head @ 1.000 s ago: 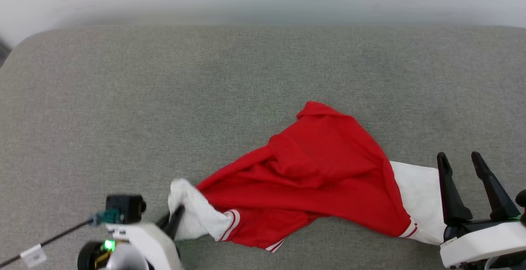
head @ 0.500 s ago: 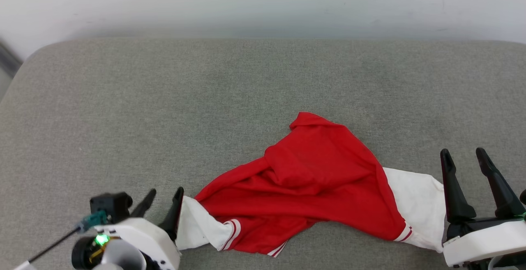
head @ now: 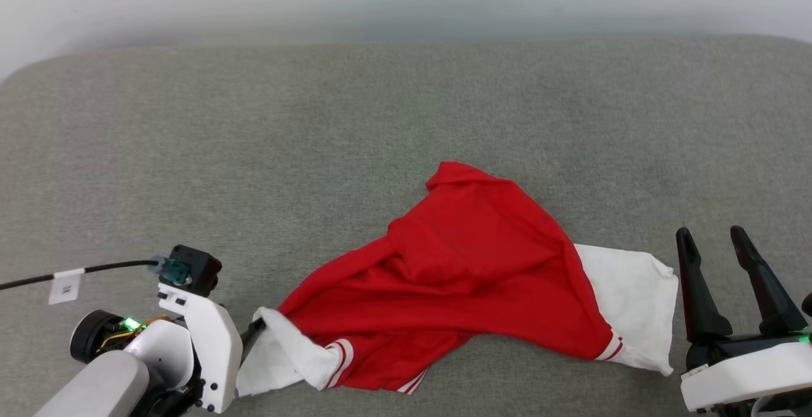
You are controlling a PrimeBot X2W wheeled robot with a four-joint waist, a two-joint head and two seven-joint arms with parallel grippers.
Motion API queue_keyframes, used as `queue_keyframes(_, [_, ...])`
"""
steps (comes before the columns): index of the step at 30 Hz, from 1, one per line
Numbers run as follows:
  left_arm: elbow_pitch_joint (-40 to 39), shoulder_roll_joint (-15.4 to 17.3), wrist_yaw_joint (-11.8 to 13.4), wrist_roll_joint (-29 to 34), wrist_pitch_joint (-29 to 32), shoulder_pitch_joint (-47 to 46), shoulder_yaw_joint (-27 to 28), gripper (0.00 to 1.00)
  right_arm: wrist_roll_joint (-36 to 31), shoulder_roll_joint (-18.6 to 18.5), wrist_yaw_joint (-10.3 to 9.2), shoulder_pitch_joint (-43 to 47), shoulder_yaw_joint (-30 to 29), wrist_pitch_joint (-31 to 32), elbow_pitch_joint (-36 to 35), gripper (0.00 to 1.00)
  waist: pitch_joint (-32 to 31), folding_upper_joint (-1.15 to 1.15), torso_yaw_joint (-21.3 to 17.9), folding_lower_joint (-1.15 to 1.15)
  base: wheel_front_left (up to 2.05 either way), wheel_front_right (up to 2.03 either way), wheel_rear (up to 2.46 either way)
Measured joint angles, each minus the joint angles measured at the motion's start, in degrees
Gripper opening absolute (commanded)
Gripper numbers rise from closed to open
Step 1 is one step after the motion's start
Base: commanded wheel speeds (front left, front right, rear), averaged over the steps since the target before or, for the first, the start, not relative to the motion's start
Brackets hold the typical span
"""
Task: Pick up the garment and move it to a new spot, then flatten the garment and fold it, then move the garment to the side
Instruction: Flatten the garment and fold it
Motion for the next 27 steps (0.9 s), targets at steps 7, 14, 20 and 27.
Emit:
queue_keyframes(7, [2.67,0.34,-2.27,-0.14,5.44,-2.16,-2.58,0.50,0.87,0.01,-0.01,-0.54,-0.13,-1.08,1.29,1.00,2.38,0.00,-1.53,0.00,0.00,0.00,0.00])
queue_keyframes(14, [3.03,-1.31,-5.13,1.33,6.32,-3.49,-6.08,0.00,1.29,0.01,-0.01,-1.22,-0.36,-1.30,2.07,1.00,2.72,0.00,-1.43,0.00,0.00,0.00,0.00])
queue_keyframes(20, [3.07,-3.37,-3.96,2.57,0.74,-3.52,-5.17,0.00,1.63,0.01,0.00,-1.37,-0.73,-1.20,2.50,1.00,2.10,0.00,-0.39,0.00,0.00,0.00,0.00])
queue_keyframes(27, [0.59,-0.26,2.67,2.75,-7.93,-2.09,2.40,0.00,1.69,0.01,-0.01,-1.15,-1.57,-0.85,2.48,1.00,1.22,0.00,1.23,0.00,0.00,0.00,0.00])
